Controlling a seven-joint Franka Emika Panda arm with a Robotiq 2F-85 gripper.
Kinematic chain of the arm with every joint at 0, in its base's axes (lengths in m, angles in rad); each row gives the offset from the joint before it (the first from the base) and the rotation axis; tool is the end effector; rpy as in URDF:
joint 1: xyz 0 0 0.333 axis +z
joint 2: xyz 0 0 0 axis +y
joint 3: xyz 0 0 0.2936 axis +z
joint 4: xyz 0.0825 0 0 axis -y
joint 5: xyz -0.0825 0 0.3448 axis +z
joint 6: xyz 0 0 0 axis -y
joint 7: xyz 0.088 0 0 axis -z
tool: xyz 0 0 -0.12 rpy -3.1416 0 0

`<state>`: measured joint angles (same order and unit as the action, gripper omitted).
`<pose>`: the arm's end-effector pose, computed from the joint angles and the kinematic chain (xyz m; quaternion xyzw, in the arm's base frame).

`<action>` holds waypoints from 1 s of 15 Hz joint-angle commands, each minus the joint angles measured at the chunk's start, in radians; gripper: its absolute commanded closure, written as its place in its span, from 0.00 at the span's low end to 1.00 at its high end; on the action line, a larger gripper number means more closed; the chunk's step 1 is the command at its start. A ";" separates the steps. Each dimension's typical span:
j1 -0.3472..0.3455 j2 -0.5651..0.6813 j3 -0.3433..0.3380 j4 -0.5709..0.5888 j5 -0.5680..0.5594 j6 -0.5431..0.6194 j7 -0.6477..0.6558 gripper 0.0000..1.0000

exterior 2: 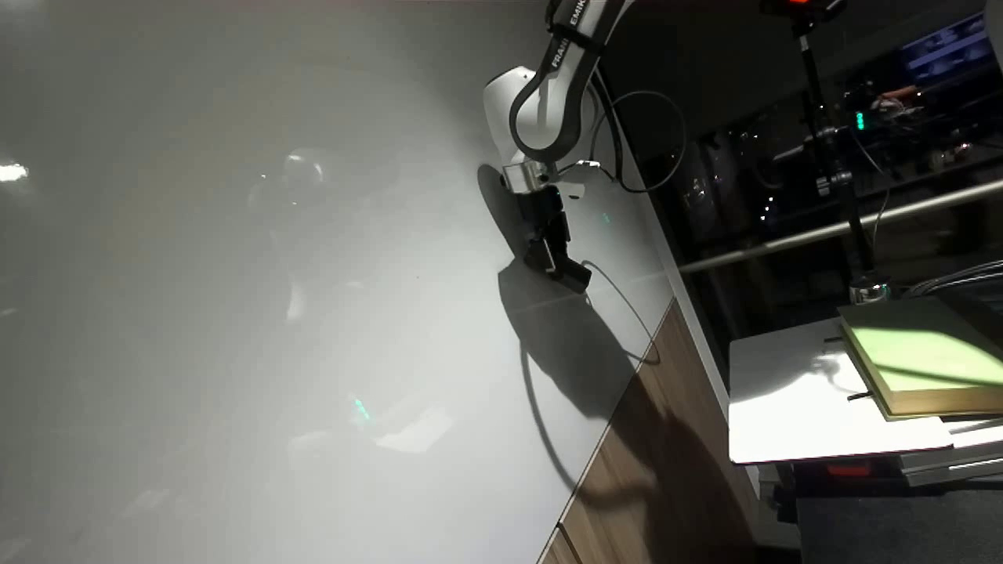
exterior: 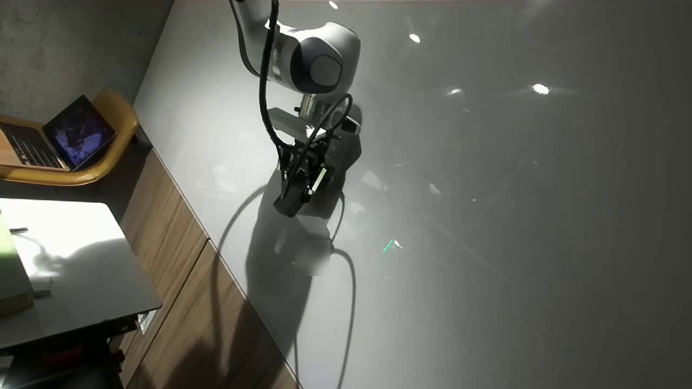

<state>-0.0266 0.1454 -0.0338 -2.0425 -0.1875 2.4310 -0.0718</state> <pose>0.5664 -0.0360 0.3842 0.9877 0.0691 0.1156 0.0794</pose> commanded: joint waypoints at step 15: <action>-0.003 -0.200 -0.033 -0.080 -0.412 0.357 0.433 0.66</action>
<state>-0.0324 -0.0401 -0.0725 -2.1238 -0.5776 2.6841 0.2864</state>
